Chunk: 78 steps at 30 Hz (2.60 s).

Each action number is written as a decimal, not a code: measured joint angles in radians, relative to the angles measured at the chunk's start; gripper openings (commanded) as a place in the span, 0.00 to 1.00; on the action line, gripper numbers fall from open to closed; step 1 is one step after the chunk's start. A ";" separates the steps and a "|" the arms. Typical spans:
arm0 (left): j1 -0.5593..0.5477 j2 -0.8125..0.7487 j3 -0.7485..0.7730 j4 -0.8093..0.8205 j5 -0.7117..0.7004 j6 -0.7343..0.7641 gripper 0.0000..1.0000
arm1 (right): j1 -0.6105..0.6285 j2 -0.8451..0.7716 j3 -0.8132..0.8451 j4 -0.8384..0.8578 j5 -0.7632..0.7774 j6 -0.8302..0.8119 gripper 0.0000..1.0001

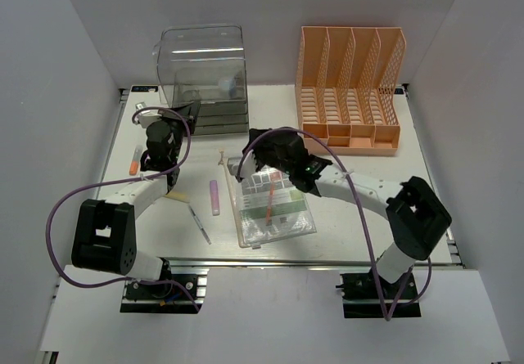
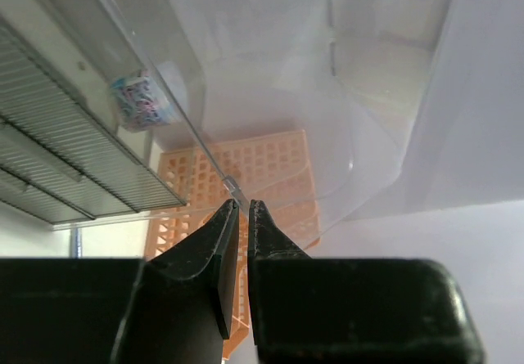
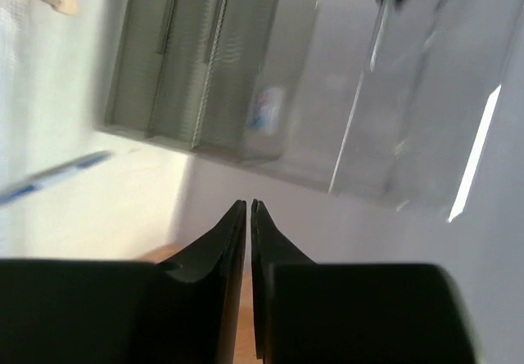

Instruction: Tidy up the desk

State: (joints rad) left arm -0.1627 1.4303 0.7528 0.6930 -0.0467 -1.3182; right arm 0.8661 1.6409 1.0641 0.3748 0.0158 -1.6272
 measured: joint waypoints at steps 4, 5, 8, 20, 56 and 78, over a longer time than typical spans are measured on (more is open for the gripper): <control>0.000 0.002 -0.015 -0.021 -0.018 -0.006 0.00 | -0.008 -0.050 0.099 -0.196 0.047 0.267 0.31; 0.000 0.005 -0.022 -0.020 -0.022 -0.009 0.00 | -0.010 -0.068 0.122 -0.247 0.053 0.334 0.37; 0.000 0.026 -0.042 -0.020 -0.032 -0.024 0.01 | -0.017 -0.144 0.157 -0.369 0.051 0.513 0.53; -0.003 0.085 -0.100 -0.064 -0.039 -0.042 0.71 | -0.166 -0.237 0.278 -0.683 -0.053 0.897 0.30; -0.003 0.513 0.035 0.346 -0.040 -0.024 0.46 | -0.474 -0.264 -0.097 -0.453 -0.824 1.358 0.45; -0.011 0.564 0.072 0.334 -0.063 -0.034 0.25 | -0.500 -0.288 -0.114 -0.436 -0.836 1.355 0.46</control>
State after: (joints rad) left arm -0.1741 1.9945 0.8246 1.0271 -0.1097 -1.3525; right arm 0.3660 1.3525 0.9501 -0.0612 -0.8204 -0.2722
